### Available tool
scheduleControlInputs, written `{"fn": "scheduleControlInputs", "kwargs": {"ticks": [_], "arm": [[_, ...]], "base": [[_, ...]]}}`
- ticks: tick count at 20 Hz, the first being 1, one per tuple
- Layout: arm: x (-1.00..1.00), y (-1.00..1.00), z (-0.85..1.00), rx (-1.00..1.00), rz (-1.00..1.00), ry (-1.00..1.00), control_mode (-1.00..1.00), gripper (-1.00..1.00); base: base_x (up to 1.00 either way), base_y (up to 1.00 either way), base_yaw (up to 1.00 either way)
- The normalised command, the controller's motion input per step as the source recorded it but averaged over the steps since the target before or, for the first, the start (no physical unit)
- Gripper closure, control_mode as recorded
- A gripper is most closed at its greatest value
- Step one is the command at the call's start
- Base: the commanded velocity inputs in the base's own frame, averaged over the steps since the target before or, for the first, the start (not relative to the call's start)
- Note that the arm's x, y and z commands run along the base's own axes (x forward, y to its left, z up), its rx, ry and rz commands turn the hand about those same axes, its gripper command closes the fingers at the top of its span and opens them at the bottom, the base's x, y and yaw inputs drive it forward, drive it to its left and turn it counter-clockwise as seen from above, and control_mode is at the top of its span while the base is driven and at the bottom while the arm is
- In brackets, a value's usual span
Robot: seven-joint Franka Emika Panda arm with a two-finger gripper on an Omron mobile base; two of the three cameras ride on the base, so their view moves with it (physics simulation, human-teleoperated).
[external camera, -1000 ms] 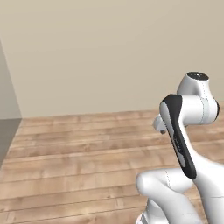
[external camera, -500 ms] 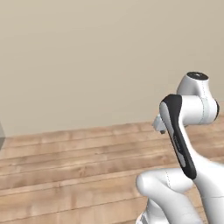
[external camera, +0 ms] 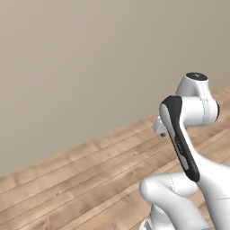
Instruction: Place the large bottle from the dining counter next to the other large bottle outside the sink, and place the small bottle from the dining counter next to the other small bottle inside the sink.
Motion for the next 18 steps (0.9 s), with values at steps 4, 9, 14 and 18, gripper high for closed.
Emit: {"fn": "scheduleControlInputs", "kwargs": {"ticks": [4,9,14,18], "arm": [[0.0,0.0,0.0,0.0,0.0,0.0,1.0,-1.0],[0.0,0.0,0.0,0.0,0.0,0.0,1.0,-1.0],[0.0,0.0,0.0,0.0,0.0,0.0,1.0,-1.0],[0.0,0.0,0.0,0.0,0.0,0.0,1.0,-1.0]], "base": [[0.84,0.48,-0.75],[1.0,0.79,-0.62],[1.0,0.9,-0.6],[1.0,0.65,-0.57]]}}
